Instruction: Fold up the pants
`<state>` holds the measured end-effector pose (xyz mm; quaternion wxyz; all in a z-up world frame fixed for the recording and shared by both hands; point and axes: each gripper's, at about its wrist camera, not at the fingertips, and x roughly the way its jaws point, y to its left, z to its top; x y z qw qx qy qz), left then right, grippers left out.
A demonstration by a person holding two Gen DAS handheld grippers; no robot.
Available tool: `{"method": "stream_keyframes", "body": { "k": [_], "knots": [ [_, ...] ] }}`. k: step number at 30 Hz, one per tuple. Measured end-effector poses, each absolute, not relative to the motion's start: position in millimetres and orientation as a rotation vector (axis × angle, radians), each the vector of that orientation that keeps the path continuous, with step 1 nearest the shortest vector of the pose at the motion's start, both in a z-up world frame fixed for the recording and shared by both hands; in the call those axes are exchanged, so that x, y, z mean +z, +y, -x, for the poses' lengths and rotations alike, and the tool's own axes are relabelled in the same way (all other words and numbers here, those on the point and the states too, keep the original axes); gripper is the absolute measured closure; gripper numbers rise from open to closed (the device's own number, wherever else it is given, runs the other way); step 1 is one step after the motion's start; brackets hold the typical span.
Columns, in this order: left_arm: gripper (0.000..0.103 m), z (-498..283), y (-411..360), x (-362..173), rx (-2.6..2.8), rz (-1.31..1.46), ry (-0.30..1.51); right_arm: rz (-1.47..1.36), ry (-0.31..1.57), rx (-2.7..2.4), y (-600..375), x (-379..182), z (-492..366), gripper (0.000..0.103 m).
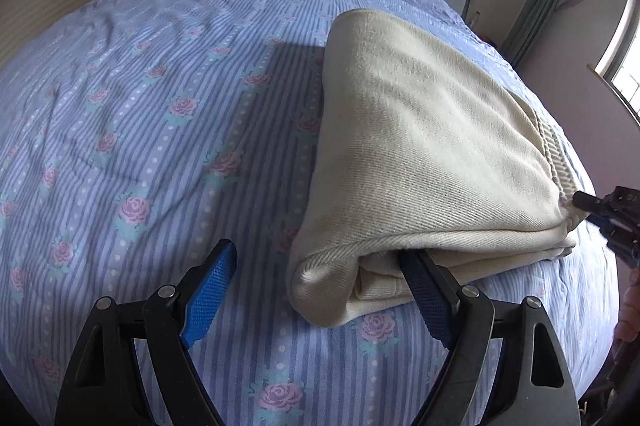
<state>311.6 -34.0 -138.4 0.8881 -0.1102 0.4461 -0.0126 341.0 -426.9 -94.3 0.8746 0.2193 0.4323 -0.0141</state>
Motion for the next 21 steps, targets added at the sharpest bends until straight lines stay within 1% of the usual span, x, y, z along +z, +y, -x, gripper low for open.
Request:
{"method": "stream_keyframes", "body": {
  "k": [3, 6, 9, 13, 15, 17, 19, 21],
  "knots": [
    [0.019, -310.3, -36.6, -139.7, 0.005, 0.198, 0.929, -0.482, 0.848, -0.011, -425.9, -79.5, -331.7, 0.091],
    [0.019, -306.6, -30.5, -143.4, 0.029, 0.244, 0.951, -0.498, 0.819, -0.042, -432.9, -71.3, -327.0, 0.092],
    [0.019, -305.3, -23.8, -146.6, 0.037, 0.302, 0.975, -0.451, 0.850, -0.105, -437.1, -81.9, -331.5, 0.092],
    [0.018, -303.7, -21.8, -147.6, 0.044, 0.303, 0.981, -0.437, 0.910, -0.133, -441.8, -100.8, -334.6, 0.091],
    [0.015, -302.4, -22.1, -145.5, 0.069, 0.284, 1.005, -0.423, 0.913, -0.132, -441.1, -100.0, -332.3, 0.090],
    [0.017, -298.5, -22.1, -144.9, 0.147, 0.230, 1.059, -0.404, 0.927, -0.133, -437.4, -99.7, -330.5, 0.089],
    [0.017, -294.5, -19.4, -144.9, 0.138, 0.215, 1.101, -0.367, 0.938, -0.164, -434.7, -100.6, -327.4, 0.081],
    [0.017, -286.7, -16.5, -135.5, 0.124, 0.236, 1.084, -0.346, 0.942, -0.183, -434.1, -100.5, -322.0, 0.076]
  ]
}}
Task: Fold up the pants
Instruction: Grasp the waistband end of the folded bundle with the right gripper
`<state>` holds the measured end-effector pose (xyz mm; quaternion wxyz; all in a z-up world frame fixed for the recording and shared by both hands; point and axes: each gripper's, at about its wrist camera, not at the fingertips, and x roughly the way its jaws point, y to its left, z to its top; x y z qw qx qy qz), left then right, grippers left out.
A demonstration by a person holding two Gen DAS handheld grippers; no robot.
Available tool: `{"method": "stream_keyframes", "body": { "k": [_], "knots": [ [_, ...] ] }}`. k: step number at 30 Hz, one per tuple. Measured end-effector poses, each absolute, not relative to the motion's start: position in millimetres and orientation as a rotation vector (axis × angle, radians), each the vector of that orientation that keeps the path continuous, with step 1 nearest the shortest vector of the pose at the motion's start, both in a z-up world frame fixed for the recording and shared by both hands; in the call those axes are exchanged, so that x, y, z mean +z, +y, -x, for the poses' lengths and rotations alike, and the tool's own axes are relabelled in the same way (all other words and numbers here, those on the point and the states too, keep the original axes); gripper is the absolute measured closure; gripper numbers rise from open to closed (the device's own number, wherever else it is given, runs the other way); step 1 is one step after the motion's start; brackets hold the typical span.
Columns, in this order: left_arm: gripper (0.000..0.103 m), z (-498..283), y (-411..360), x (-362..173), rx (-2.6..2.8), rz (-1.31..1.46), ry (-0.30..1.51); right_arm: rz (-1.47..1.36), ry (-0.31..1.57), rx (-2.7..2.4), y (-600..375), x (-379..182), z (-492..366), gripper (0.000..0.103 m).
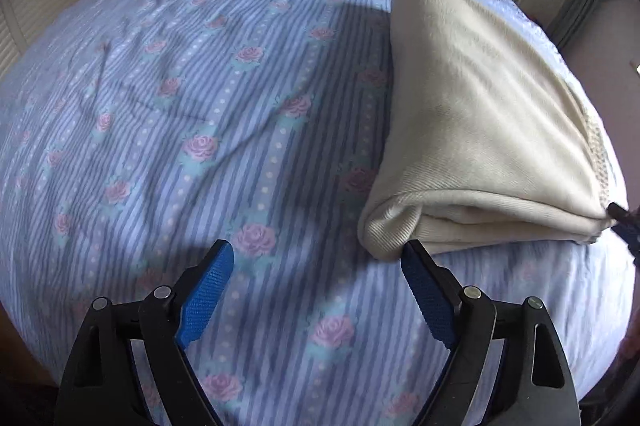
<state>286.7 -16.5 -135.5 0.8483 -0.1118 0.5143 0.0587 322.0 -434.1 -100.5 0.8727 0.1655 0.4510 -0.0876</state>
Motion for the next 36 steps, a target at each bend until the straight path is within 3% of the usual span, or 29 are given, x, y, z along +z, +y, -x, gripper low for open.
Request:
{"method": "stream_keyframes", "body": {
  "k": [3, 7, 14, 22, 23, 25, 36],
  "knots": [
    [0.017, -279.0, -18.9, -113.8, 0.079, 0.224, 1.027, -0.331, 0.908, -0.186, -434.9, -90.6, -308.0, 0.067],
    [0.016, -283.2, -25.2, -84.2, 0.027, 0.179, 0.977, -0.401, 0.848, -0.170, -444.2, -79.6, -291.5, 0.032],
    [0.014, -323.3, -37.0, -57.3, -0.144, 0.084, 0.971, -0.505, 0.904, -0.127, -449.3, -95.1, -305.4, 0.031],
    [0.013, -344.0, -47.4, -72.4, -0.174, 0.123, 0.980, -0.577, 0.944, -0.052, -451.3, -119.7, -317.7, 0.031],
    [0.013, -344.6, -50.1, -74.4, -0.183, 0.130, 0.985, -0.612, 0.939, -0.044, -454.6, -121.7, -315.6, 0.030],
    [0.013, -345.5, -58.5, -76.4, -0.207, 0.122, 0.989, -0.707, 0.921, -0.028, -463.3, -127.7, -310.0, 0.015],
    [0.013, -340.6, -79.7, -72.5, -0.243, 0.085, 0.954, -0.914, 0.978, 0.050, -471.4, -167.8, -314.3, 0.015]
  ]
}}
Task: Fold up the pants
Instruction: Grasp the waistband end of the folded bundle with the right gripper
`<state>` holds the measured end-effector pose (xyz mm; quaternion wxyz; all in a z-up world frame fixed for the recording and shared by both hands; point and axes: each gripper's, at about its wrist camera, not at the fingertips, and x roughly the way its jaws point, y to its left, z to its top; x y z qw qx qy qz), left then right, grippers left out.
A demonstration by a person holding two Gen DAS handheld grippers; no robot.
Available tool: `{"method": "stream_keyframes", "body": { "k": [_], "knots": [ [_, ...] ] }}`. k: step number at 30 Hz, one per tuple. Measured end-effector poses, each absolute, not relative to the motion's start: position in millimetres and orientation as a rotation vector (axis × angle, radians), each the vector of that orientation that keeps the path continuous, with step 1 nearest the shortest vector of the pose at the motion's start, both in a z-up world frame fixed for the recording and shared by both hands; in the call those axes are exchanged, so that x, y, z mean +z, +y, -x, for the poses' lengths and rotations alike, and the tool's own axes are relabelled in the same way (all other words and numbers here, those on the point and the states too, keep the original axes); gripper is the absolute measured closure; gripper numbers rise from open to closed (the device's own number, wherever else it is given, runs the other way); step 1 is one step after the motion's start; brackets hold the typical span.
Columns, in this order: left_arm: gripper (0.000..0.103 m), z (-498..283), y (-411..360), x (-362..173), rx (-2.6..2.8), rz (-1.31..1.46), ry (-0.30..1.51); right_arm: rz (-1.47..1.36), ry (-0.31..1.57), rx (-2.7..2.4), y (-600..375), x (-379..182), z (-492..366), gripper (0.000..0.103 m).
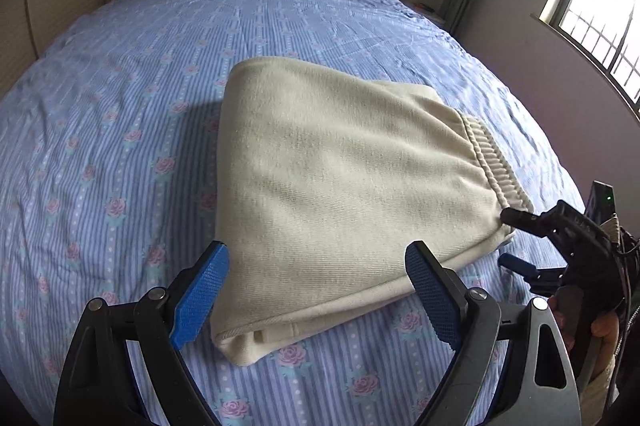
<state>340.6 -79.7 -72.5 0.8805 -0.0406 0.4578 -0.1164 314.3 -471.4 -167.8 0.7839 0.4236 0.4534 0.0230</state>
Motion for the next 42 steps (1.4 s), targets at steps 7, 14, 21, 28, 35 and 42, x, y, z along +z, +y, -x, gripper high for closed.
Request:
{"method": "stream_keyframes", "body": {
  "k": [7, 14, 21, 28, 35, 42],
  "knots": [
    [0.013, -343.0, -70.3, -81.0, -0.212, 0.119, 0.977, -0.912, 0.962, 0.065, -457.4, -182.2, -323.8, 0.000],
    [0.013, -344.2, -61.9, -80.4, -0.184, 0.142, 0.963, -0.869, 0.892, 0.058, -441.7, -184.0, -331.9, 0.000],
    [0.013, -342.7, -61.4, -82.0, -0.160, 0.043, 0.947, -0.895, 0.904, 0.055, -449.4, -179.3, -357.4, 0.019],
    [0.013, -352.3, -44.9, -82.1, -0.196, 0.073, 0.951, -0.759, 0.924, 0.034, -438.4, -154.7, -366.9, 0.052],
    [0.017, -390.9, -14.6, -87.4, -0.346, 0.215, 1.011, -0.554, 0.952, -0.070, -412.2, -131.7, -376.6, 0.054],
    [0.025, -434.4, -12.5, -101.6, -0.453, 0.241, 1.069, -0.469, 0.960, -0.112, -401.8, -125.6, -384.5, 0.054]
  ]
}}
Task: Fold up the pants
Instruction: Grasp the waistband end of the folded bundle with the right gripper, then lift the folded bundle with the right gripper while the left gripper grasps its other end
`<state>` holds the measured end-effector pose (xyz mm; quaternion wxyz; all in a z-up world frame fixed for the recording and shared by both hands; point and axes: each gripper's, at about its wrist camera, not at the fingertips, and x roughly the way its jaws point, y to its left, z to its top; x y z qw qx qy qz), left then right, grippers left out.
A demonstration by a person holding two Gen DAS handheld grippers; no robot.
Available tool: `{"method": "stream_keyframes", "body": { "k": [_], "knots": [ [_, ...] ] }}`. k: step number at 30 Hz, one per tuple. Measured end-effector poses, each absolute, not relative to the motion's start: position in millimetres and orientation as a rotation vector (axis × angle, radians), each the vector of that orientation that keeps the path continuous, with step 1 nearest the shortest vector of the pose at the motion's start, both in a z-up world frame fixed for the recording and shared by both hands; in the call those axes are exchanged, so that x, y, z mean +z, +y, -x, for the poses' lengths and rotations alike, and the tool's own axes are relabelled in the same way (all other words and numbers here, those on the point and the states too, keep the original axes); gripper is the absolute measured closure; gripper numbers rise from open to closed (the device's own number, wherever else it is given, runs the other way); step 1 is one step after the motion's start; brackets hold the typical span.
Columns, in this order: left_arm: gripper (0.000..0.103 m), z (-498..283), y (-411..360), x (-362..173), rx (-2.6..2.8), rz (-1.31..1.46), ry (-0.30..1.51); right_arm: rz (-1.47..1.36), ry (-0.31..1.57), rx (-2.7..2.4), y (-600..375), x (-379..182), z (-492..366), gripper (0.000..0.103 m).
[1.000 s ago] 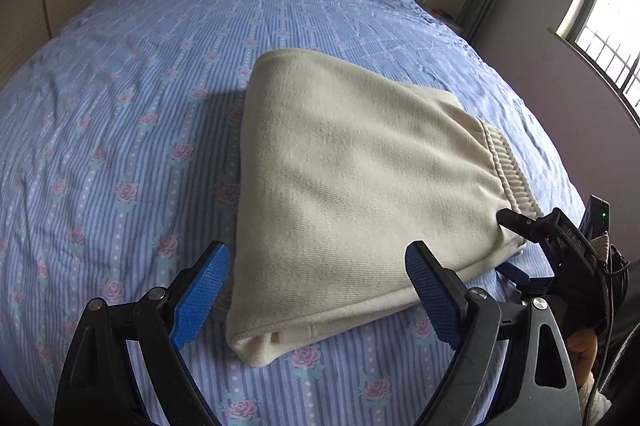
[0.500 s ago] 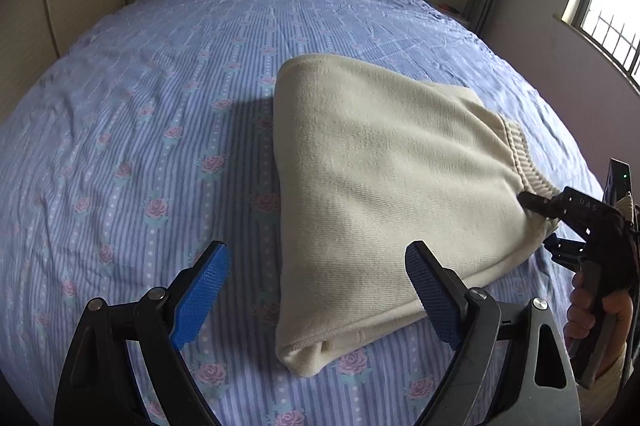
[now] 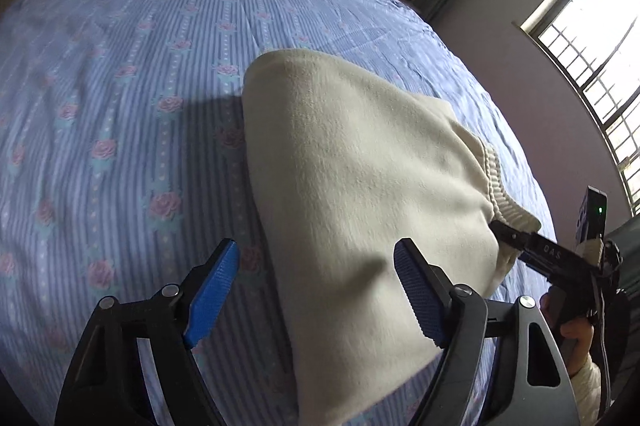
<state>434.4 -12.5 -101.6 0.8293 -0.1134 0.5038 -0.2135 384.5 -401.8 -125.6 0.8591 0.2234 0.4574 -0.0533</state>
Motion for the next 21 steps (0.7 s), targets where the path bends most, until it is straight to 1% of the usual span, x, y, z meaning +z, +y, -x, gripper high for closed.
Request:
{"method": "stream_keyframes", "body": {
  "k": [2, 4, 6, 12, 14, 16, 18, 21],
  "knots": [
    [0.026, -444.0, -10.2, -110.7, -0.482, 0.299, 1.098, -0.452, 0.967, -0.124, -400.4, -125.5, -386.6, 0.054],
    [0.030, -454.3, -9.1, -122.8, -0.529, 0.386, 1.152, -0.422, 0.968, -0.133, -400.2, -124.9, -384.1, 0.054],
    [0.030, -459.7, -10.1, -131.2, -0.547, 0.432, 1.183, -0.401, 0.965, -0.138, -397.5, -124.7, -382.7, 0.054],
    [0.031, -464.5, -16.7, -144.4, -0.601, 0.461, 1.191, -0.395, 0.959, -0.135, -398.0, -127.9, -375.1, 0.054],
    [0.034, -467.4, -18.5, -146.4, -0.603, 0.479, 1.190, -0.393, 0.954, -0.132, -400.5, -130.5, -375.3, 0.054],
    [0.043, -470.2, -19.9, -148.3, -0.600, 0.496, 1.197, -0.395, 0.947, -0.130, -401.0, -131.0, -375.0, 0.054],
    [0.047, -471.5, -21.6, -148.0, -0.593, 0.503, 1.210, -0.390, 0.940, -0.128, -401.7, -132.7, -376.5, 0.054],
    [0.059, -470.1, -23.6, -142.1, -0.579, 0.467, 1.222, -0.367, 0.934, -0.119, -399.8, -131.1, -376.2, 0.054]
  ]
}}
